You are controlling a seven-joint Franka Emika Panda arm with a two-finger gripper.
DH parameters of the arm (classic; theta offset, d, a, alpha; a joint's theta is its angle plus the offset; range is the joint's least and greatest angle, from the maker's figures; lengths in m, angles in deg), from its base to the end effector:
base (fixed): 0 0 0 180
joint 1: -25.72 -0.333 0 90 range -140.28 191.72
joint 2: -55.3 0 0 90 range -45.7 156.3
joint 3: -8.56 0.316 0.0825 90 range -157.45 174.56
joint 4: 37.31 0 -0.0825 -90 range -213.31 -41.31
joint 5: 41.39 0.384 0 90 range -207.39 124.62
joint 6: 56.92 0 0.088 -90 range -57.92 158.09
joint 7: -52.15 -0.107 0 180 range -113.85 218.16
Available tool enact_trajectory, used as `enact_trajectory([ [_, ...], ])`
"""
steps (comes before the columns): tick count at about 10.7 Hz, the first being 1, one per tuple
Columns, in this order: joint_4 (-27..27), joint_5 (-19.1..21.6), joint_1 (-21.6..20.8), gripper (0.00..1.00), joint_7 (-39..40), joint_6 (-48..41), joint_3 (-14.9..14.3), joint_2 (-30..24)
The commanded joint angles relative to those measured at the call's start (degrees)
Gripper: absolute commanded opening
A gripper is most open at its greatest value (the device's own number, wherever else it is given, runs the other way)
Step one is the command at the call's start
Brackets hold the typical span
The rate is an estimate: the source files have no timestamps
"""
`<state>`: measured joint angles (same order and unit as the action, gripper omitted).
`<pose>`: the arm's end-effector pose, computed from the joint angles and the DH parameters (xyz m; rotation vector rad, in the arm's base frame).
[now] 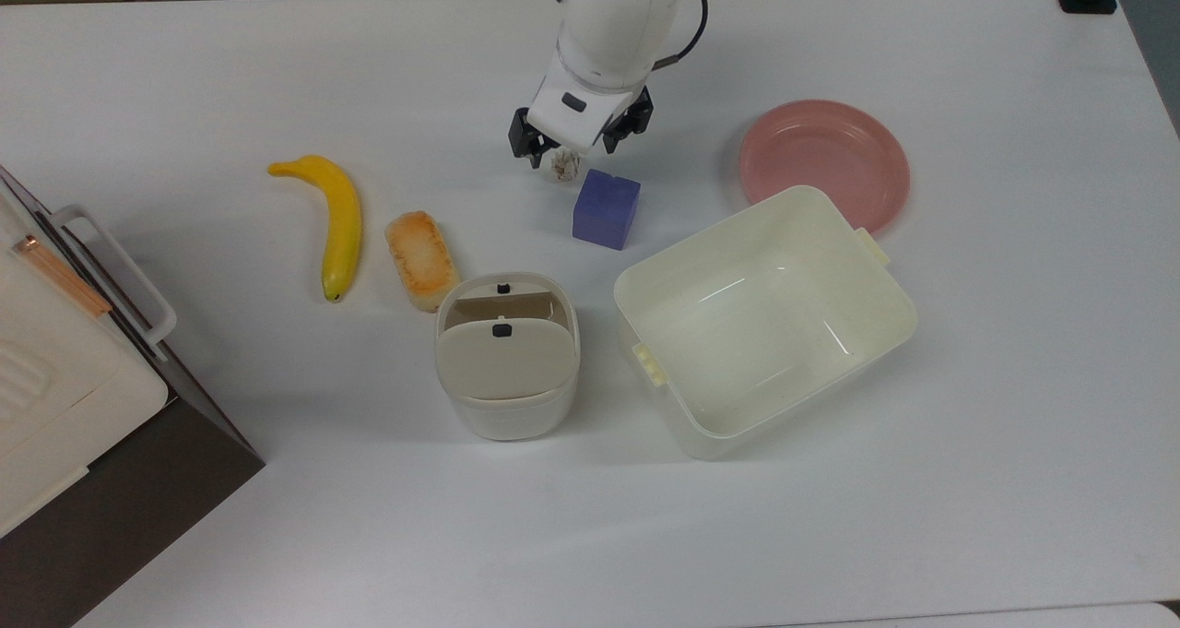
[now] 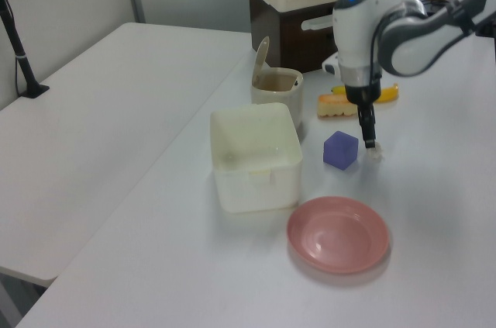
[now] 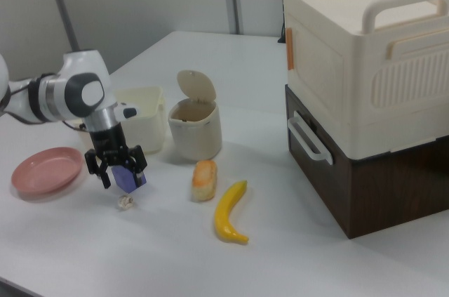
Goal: Grab it up and put it in the trash
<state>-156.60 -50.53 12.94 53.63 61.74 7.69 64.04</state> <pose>0.5424 0.1061 0.3419 2.9448 0.4780 -0.2249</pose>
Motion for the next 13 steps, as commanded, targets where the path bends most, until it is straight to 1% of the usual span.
enact_trajectory([
  [1,-2.97,-1.84,-1.36,0.89,-1.12,3.43,-0.54,0.22],
  [2,-2.97,-2.02,-2.41,0.81,-2.25,3.95,-0.54,1.01],
  [4,-2.97,-3.94,-2.69,0.39,-3.58,4.13,-0.45,2.25],
  [5,-2.97,-4.04,-3.12,0.21,-3.58,4.13,-0.45,2.51],
  [6,-2.97,-3.95,-3.39,0.07,-3.58,4.13,-0.45,2.51],
  [7,-2.88,-3.95,-3.3,0.0,-3.32,3.78,-0.45,1.82],
  [8,-2.97,-3.95,-2.52,0.0,-2.1,2.74,-0.54,-1.06],
  [9,-2.53,-3.08,-1.55,0.0,1.3,-0.41,-1.15,-4.22],
  [10,-0.7,-0.55,0.63,0.0,5.95,-3.74,-1.33,-6.78],
  [11,3.06,4.96,2.65,0.0,9.39,-6.21,-1.85,-7.41],
  [12,7.8,8.41,3.72,0.0,10.38,-7.28,-2.99,-6.72],
  [13,11.24,9.66,3.99,0.01,9.78,-6.86,-4.65,-5.58],
])
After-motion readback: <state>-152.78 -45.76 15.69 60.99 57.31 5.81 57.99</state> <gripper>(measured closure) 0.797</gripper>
